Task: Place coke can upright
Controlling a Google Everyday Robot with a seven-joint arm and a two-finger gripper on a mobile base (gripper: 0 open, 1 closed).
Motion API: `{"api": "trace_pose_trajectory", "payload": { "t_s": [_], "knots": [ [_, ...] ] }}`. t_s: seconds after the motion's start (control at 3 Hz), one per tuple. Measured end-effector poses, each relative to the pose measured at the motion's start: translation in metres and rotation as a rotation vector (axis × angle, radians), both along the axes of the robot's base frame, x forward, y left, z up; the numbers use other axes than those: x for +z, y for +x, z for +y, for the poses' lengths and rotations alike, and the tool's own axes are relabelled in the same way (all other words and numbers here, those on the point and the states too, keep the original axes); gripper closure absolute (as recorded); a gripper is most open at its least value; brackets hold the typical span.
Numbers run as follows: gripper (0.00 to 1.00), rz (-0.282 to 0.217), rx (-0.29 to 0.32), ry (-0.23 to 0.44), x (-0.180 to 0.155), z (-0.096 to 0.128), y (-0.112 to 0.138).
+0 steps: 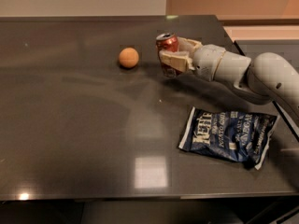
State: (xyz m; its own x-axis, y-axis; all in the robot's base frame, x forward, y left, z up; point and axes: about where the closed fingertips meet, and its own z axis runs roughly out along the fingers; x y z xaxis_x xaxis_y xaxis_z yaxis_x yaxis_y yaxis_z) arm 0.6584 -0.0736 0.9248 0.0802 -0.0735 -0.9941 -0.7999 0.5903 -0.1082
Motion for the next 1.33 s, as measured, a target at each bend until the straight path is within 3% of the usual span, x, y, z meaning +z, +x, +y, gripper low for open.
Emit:
{"api": "trace_pose_trajectory", "payload": {
  "t_s": [0.33,1.33],
  "knots": [
    [0.82,0.004,0.001,0.008,-0.005,0.002,0.002],
    [0.12,0.011,0.011,0.023,-0.017,0.005,0.007]
  ]
}}
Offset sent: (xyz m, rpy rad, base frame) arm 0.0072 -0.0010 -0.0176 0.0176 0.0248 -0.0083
